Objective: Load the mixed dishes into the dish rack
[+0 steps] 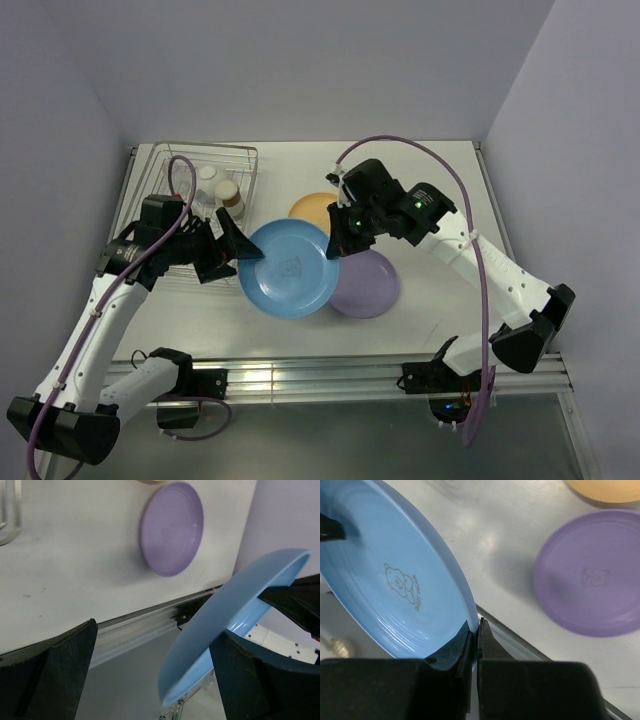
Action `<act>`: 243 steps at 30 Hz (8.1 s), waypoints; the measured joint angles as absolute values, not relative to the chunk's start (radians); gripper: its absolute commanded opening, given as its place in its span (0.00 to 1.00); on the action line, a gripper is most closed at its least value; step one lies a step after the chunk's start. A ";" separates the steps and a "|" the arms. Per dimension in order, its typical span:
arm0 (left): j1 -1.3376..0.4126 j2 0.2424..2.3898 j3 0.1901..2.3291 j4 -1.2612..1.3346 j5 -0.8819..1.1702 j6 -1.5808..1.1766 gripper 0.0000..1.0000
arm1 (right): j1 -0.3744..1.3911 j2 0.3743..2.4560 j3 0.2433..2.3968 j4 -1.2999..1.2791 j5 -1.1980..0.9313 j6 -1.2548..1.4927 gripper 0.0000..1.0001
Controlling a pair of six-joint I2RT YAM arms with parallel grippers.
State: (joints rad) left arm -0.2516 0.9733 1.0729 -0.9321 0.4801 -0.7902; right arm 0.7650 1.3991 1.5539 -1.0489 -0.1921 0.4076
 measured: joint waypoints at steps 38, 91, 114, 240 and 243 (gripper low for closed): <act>-0.281 0.823 1.074 -0.485 -0.888 -0.006 0.00 | 0.739 1.377 1.406 -1.095 -0.192 0.435 1.00; 0.205 1.110 0.878 -0.028 -0.136 0.371 0.00 | 0.620 1.344 1.316 -1.118 -0.205 0.328 1.00; 0.125 1.158 0.866 -0.082 -0.207 0.227 0.99 | 0.575 1.263 1.214 -1.069 -0.250 0.437 1.00; -0.140 0.960 1.111 -0.763 -0.629 -0.113 0.00 | 0.327 1.217 1.157 -1.090 -0.364 0.461 1.00; -0.122 0.971 1.097 -0.749 -0.611 -0.116 0.00 | 0.327 1.229 1.157 -1.089 -0.366 0.459 1.00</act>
